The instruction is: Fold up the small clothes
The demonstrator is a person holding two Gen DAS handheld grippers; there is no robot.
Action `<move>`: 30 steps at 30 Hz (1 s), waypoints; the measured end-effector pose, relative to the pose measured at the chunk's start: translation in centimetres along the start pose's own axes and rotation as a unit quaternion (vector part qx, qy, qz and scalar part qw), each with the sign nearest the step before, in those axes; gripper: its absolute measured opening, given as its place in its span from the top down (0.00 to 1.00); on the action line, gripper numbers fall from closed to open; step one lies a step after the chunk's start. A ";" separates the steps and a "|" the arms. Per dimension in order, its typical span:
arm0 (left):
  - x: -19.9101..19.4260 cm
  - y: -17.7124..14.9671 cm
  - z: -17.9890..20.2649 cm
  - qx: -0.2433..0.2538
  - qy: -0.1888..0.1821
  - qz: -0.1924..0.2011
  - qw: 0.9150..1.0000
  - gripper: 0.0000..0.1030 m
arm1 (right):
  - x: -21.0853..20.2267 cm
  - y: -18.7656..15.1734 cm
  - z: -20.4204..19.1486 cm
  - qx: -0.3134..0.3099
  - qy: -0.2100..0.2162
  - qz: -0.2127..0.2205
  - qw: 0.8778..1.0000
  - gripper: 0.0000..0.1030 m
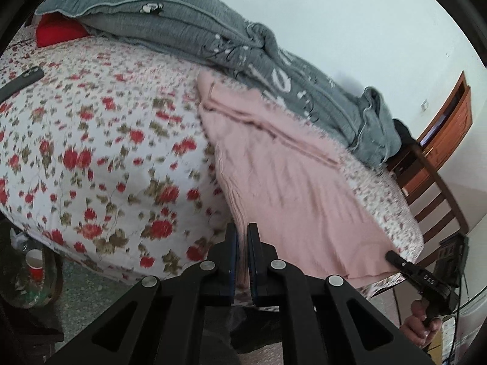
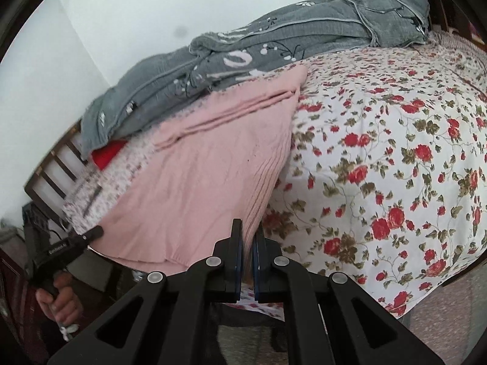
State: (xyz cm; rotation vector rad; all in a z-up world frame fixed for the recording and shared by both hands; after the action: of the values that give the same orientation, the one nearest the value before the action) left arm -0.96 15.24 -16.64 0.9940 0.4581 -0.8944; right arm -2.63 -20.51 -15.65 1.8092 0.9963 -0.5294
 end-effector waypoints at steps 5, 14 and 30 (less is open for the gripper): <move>-1.5 2.2 0.6 -0.006 -0.012 0.013 1.000 0.93 | -1.1 1.7 0.1 0.019 0.031 0.007 0.999 0.95; -2.0 6.2 1.5 -0.017 -0.027 0.028 0.999 0.93 | -2.0 6.3 -0.3 0.036 0.062 0.006 0.997 0.95; 3.2 17.0 2.5 -0.030 -0.006 0.030 0.999 0.93 | 1.8 18.6 -0.8 0.038 0.074 0.011 0.997 0.95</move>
State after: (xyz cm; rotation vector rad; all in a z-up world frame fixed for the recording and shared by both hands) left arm 14.64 15.84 -8.77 0.9431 0.4409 -0.8273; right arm 13.54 -22.71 -6.58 1.9463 1.0670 -0.4301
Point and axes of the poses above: each gripper's, at about its wrist camera, not at the fingertips, and x roughly the way its jaws point, z to its right, y to its top, the point moved 3 cm from there along x, roughly the way its jaws point, and after that the axes turned 8 degrees about -z, right-handed, at the moved point
